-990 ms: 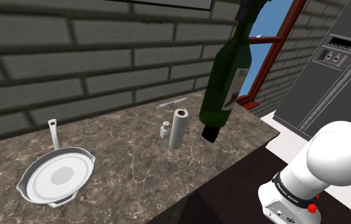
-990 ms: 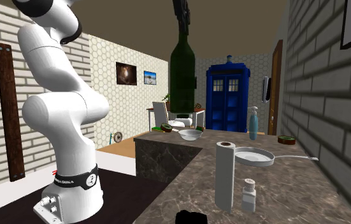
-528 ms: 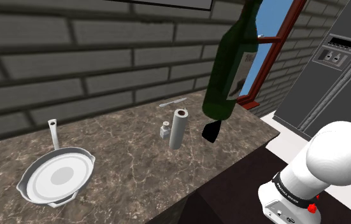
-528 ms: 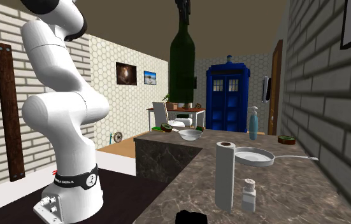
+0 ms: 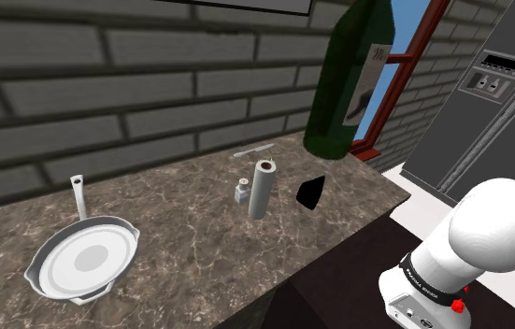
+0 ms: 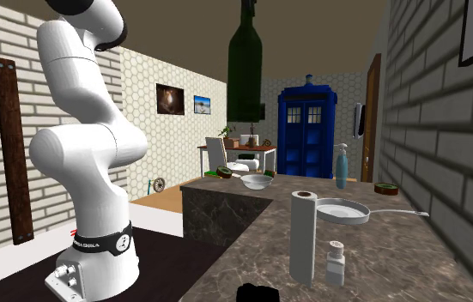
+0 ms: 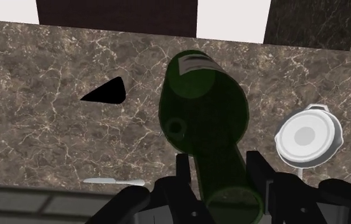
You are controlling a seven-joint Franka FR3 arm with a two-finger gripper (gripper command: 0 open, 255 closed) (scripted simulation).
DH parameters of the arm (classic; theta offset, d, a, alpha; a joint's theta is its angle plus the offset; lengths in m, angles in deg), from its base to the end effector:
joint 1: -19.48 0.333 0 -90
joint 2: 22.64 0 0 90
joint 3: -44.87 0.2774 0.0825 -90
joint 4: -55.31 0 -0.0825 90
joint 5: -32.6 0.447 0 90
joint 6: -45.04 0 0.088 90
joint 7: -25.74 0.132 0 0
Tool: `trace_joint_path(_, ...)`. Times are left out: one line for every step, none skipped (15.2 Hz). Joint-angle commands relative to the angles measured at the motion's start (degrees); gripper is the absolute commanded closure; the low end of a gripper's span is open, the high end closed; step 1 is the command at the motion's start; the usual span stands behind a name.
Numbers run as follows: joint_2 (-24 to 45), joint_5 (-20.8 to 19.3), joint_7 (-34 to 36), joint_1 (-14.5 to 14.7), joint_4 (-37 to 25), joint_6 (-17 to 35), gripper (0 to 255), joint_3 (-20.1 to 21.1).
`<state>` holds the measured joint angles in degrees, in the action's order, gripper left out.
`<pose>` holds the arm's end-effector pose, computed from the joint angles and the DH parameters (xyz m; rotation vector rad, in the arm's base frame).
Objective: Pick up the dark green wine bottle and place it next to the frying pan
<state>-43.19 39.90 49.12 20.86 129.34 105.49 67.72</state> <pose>0.3397 0.2379 0.8170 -3.1273 -0.1037 -0.1481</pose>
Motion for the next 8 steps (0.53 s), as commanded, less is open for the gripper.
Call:
trace_joint_path(1.8,-0.5,0.6,-0.1,-3.7,-2.0,255,0.6)
trace_joint_path(1.5,-0.2,1.8,0.1,-2.1,-0.6,255,1.6)
trace_joint_path(1.4,0.0,2.9,0.4,-0.7,0.8,255,2.6)
trace_joint_path(1.3,0.1,4.1,0.6,0.6,2.1,255,3.6)
trace_joint_path(1.3,0.2,5.3,0.8,1.7,3.4,255,4.7)
trace_joint_path(1.4,0.3,6.5,1.0,2.8,4.7,255,5.8)
trace_joint_path(1.7,0.4,7.6,1.2,3.7,6.0,255,6.9)
trace_joint_path(2.0,0.4,8.9,1.5,4.6,7.2,255,8.0)
